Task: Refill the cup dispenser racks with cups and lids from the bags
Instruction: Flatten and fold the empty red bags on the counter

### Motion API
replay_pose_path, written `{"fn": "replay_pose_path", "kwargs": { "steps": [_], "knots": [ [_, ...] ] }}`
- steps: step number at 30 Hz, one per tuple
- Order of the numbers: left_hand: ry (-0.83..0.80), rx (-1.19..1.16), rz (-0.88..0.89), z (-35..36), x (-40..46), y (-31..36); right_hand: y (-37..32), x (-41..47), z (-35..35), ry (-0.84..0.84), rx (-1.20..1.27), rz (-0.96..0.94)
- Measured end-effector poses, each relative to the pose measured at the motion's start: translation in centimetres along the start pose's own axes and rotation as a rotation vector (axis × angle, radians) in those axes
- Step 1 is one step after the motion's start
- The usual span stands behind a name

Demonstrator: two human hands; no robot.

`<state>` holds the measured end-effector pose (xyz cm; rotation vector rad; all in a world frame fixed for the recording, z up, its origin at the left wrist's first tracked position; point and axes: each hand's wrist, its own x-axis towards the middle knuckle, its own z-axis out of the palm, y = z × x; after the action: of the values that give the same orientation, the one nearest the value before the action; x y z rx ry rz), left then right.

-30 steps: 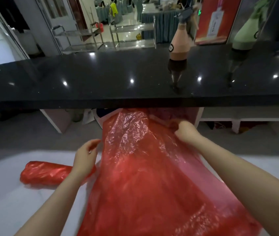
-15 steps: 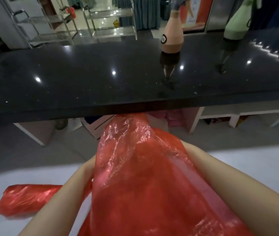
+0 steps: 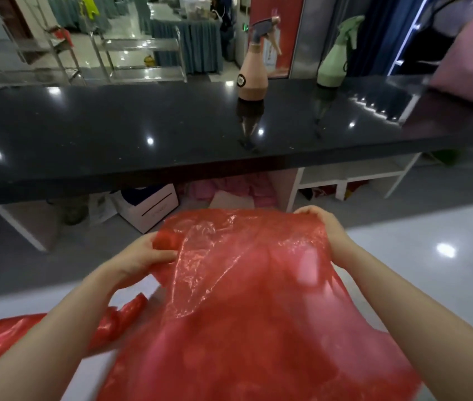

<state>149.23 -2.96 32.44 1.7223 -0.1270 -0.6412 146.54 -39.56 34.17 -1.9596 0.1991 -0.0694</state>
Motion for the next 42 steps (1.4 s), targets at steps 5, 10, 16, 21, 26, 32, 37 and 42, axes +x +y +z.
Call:
{"fn": "replay_pose_path", "kwargs": {
  "steps": [5, 10, 16, 21, 26, 32, 37, 42],
  "knots": [
    [-0.037, 0.318, -0.038, -2.0, -1.6, 0.6, 0.7, -1.9, -2.2, -0.153, -0.404, -0.106],
    [0.007, 0.497, 0.028, -4.0, -3.3, 1.1, 1.2, -1.8, -3.9, 0.15, -0.333, 0.019],
    [-0.123, 0.748, -0.133, -4.9, -4.7, -0.8, 1.0, -2.1, -4.0, 0.157, 0.005, 0.311],
    [0.216, 0.793, -0.069, -5.3, -4.6, -1.1, 1.3, -1.3, -4.4, 0.166, -0.038, 0.379],
    [0.327, 0.523, -0.052, -4.9, -4.6, 0.1, 2.5, -2.1, -4.8, -0.131, -0.264, 0.411],
    [0.216, 0.401, -0.074, -3.8, -4.5, 1.2, 4.4, -2.3, -5.4, 0.116, -0.314, 0.457],
    [0.134, 0.552, -0.113, -2.5, -3.7, 1.8, 4.3, -1.3, -6.5, 0.312, 0.572, 0.526],
    [0.117, 0.705, -0.181, -1.9, -2.9, 1.7, 4.5, 0.2, -8.2, 0.525, 1.0, 0.477]
  ]
}}
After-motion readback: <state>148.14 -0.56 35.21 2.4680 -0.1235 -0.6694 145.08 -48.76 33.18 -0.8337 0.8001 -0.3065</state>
